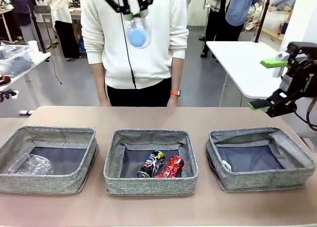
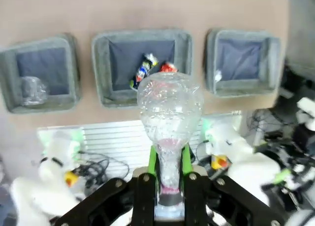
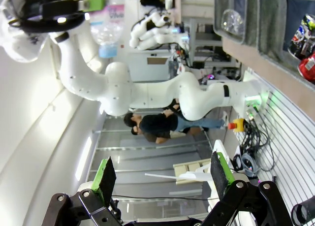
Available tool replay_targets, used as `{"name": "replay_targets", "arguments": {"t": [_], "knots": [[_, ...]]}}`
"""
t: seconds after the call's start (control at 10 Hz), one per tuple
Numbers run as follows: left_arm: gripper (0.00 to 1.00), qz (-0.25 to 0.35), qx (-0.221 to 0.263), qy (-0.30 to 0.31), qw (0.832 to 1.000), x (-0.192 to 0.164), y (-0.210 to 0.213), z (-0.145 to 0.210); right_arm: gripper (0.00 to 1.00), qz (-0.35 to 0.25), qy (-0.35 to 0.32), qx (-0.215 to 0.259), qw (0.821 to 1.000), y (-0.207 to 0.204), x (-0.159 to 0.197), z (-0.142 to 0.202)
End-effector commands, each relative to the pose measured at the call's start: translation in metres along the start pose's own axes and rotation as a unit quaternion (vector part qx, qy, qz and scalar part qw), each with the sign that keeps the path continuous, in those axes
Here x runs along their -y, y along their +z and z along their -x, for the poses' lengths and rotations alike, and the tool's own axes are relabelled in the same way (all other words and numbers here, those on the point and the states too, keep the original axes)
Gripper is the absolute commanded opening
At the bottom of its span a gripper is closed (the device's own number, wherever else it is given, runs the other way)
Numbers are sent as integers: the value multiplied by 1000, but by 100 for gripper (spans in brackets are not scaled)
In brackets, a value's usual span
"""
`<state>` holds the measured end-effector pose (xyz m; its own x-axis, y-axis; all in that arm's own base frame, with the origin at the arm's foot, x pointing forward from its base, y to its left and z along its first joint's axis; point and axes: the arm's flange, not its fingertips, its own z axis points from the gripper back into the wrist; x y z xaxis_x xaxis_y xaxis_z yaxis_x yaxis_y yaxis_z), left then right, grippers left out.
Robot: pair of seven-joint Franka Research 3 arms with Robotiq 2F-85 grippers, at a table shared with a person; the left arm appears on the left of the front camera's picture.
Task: Sort the waste into the appropriate baskets.
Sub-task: Pick up the waste item pointed out by the person, then place the picked waste into the Fabric basket indicated by the person.
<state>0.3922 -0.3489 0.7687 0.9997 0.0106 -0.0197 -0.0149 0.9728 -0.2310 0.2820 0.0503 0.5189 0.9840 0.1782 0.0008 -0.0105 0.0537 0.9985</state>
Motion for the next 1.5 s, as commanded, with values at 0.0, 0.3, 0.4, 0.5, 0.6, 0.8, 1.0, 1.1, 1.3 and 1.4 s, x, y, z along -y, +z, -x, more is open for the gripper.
{"name": "replay_targets", "arguments": {"t": [0.0, 0.3, 0.4, 0.5, 0.6, 0.8, 1.0, 1.1, 1.3, 1.4], "knots": [[19, -7, 5, 14, 1000, 28, 29, -18, 100, -4, 2, 3, 1000, -1, -4, -1], [19, 6, 5, 2, 1000, 18, 11, -4, 100, -4, 2, 3, 1000, -1, -4, -1], [19, 6, 5, 2, 1000, 18, 11, -4, 100, -4, 2, 3, 1000, -1, -4, -1], [19, 6, 5, 2, 1000, 18, 11, -4, 100, -4, 2, 3, 1000, -1, -4, -1], [19, 6, 5, 2, 1000, 18, 11, -4, 100, -4, 2, 3, 1000, -1, -4, -1], [19, 6, 5, 2, 1000, 18, 11, -4, 100, -4, 2, 3, 1000, -1, -4, -1], [19, 6, 5, 2, 1000, 18, 11, -4, 100, -4, 2, 3, 1000, -1, -4, -1], [19, 6, 5, 2, 1000, 18, 11, -4, 100, -4, 2, 3, 1000, -1, -4, -1], [19, 6, 5, 2, 1000, 18, 11, -4, 100, -4, 2, 3, 1000, -1, -4, -1], [19, 6, 5, 2, 1000, 18, 11, -4, 100, -4, 2, 3, 1000, -1, -4, -1]]}}
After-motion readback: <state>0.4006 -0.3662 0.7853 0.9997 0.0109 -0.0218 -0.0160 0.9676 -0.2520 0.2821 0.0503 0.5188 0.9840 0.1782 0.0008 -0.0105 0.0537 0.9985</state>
